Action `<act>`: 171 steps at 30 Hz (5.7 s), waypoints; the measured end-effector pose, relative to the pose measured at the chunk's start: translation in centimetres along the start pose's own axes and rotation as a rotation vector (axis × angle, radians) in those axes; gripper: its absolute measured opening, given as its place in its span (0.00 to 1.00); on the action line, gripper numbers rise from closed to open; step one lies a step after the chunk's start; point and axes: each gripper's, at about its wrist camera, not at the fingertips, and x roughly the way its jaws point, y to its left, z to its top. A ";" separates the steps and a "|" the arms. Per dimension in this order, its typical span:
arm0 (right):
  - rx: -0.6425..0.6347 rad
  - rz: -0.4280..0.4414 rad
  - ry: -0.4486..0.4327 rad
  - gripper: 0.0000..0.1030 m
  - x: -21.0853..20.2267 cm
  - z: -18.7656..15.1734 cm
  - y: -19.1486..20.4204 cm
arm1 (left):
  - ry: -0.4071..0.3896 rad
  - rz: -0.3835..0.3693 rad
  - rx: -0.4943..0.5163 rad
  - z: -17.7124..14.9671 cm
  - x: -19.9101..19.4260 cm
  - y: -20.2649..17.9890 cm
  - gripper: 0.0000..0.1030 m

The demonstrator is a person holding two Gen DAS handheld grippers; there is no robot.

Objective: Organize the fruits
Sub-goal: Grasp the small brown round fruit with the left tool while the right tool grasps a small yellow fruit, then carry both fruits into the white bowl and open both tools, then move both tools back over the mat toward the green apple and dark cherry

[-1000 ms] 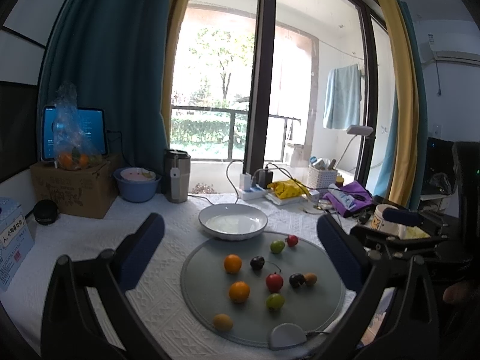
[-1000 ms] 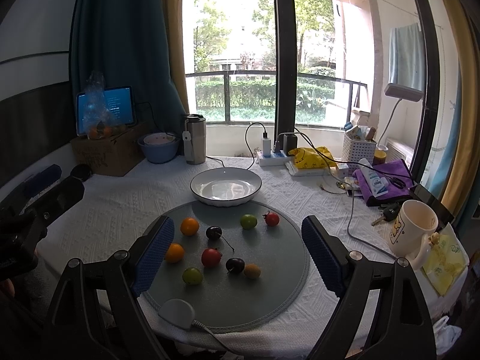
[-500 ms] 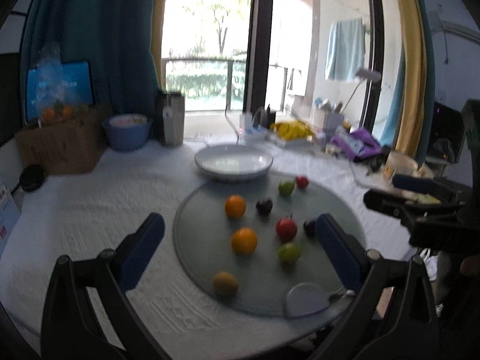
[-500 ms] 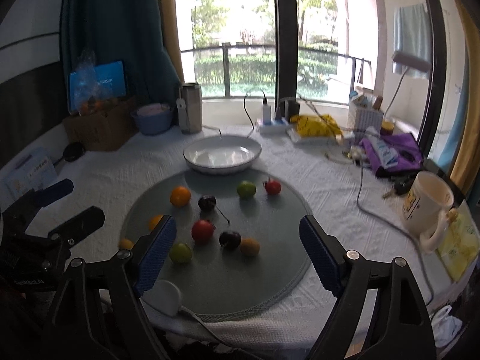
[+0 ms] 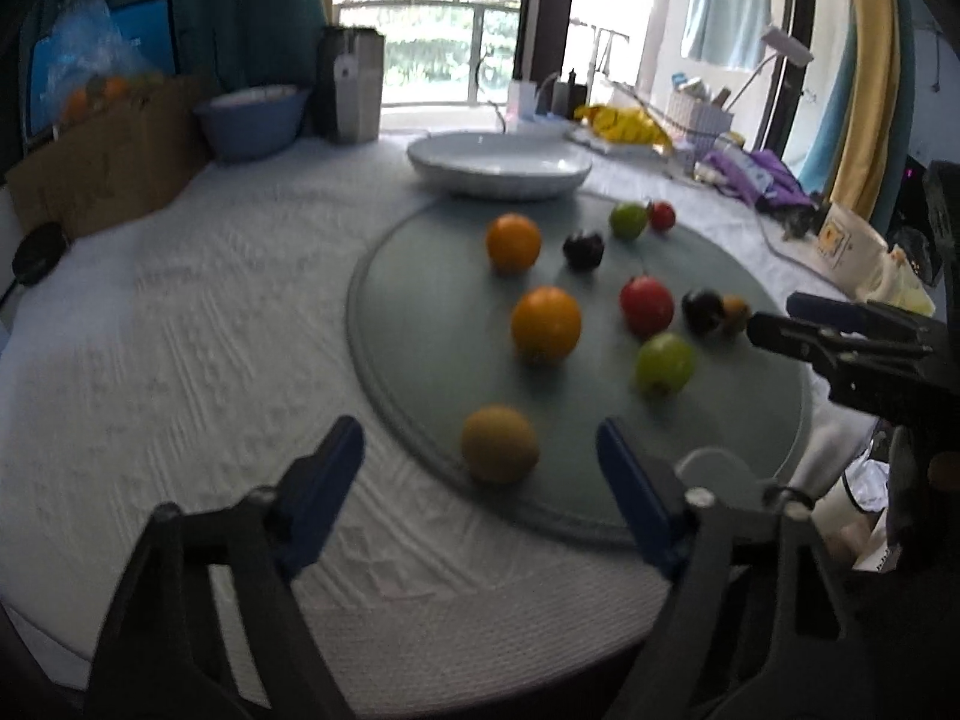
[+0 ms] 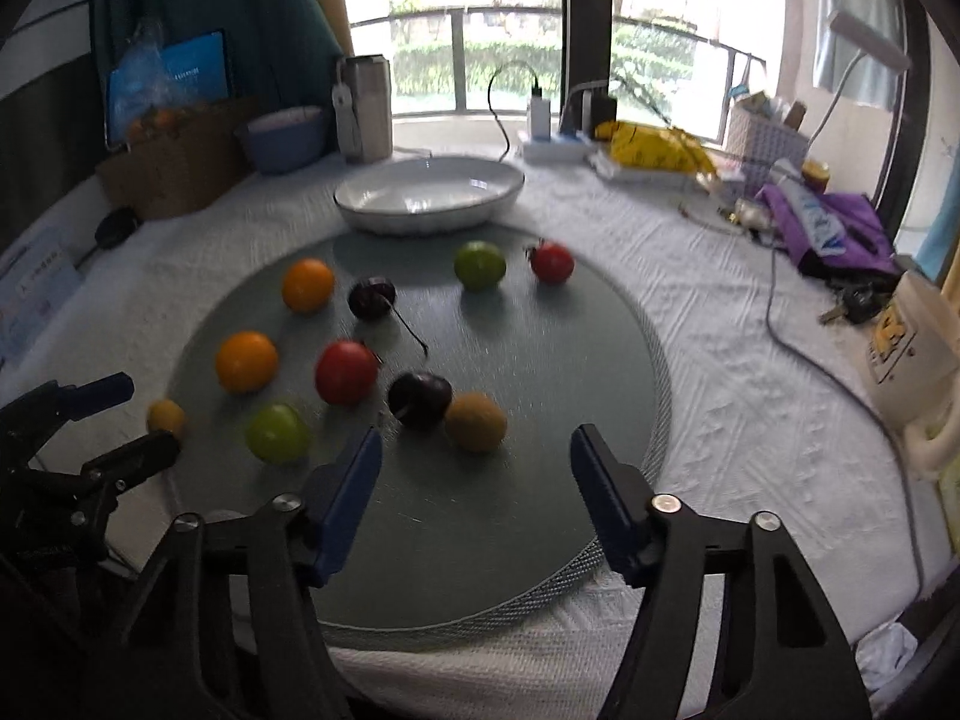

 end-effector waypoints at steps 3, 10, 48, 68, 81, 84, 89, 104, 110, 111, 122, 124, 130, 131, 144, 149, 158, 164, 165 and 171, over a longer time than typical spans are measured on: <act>-0.005 0.010 0.021 0.56 1.0 -0.1 -0.4 | 0.026 -0.001 0.001 0.0 0.7 -0.1 0.64; -0.041 0.042 0.042 0.39 2.2 0.2 -0.5 | 0.041 0.011 0.014 0.5 1.1 -0.4 0.47; -0.060 0.083 -0.086 0.27 2.9 9.7 -1.5 | -0.053 -0.023 0.013 10.6 3.2 0.6 0.28; -0.128 0.129 -0.082 0.27 8.3 17.4 -0.4 | -0.044 -0.085 0.004 18.3 10.0 2.9 0.28; -0.110 0.183 -0.005 0.27 14.5 21.0 -0.6 | -0.001 -0.098 -0.004 21.9 15.3 3.5 0.28; -0.103 0.189 0.023 0.27 16.2 21.6 -0.7 | 0.021 -0.096 -0.013 22.3 16.7 3.8 0.28; -0.087 0.192 0.058 0.27 18.5 22.2 -0.8 | 0.042 -0.091 -0.022 22.9 18.4 4.2 0.28; -0.089 0.198 0.109 0.27 21.0 23.2 -0.1 | 0.071 -0.090 -0.044 23.2 20.5 4.9 0.29; -0.099 0.194 0.083 0.27 19.9 23.2 0.1 | 0.047 -0.093 -0.049 23.4 19.3 4.9 0.29; -0.103 0.191 0.075 0.27 19.6 23.2 0.2 | 0.041 -0.092 -0.047 23.5 18.9 4.9 0.29; -0.110 0.166 0.022 0.27 14.6 22.1 0.7 | -0.016 -0.114 -0.060 22.8 14.3 4.3 0.42; -0.110 0.166 0.012 0.27 13.6 21.8 0.7 | -0.029 -0.117 -0.058 22.5 13.1 4.1 0.42; -0.107 0.153 -0.022 0.27 10.2 20.8 0.7 | -0.060 -0.124 -0.050 21.2 10.1 3.2 0.42; -0.104 0.151 -0.028 0.27 9.5 20.5 0.6 | -0.062 -0.126 -0.049 21.1 9.7 3.1 0.42; -0.093 0.145 -0.052 0.27 4.5 16.4 0.2 | -0.081 -0.139 -0.041 17.7 5.2 0.6 0.44; -0.092 0.154 -0.058 0.27 3.2 15.0 0.1 | -0.082 -0.141 -0.031 16.4 4.1 -0.6 0.44; -0.098 0.167 -0.065 0.27 1.1 12.1 -0.2 | -0.091 -0.160 -0.043 14.1 2.1 -2.0 0.76; -0.094 0.178 -0.059 0.27 0.4 10.0 -0.5 | -0.084 -0.145 -0.040 12.1 1.3 -3.0 0.76; -0.094 0.177 -0.058 0.27 0.4 9.7 -0.5 | -0.082 -0.141 -0.037 11.8 1.3 -3.1 0.76; -0.090 0.187 -0.046 0.27 0.1 7.8 -0.6 | -0.068 -0.141 -0.037 9.7 1.0 -4.0 0.76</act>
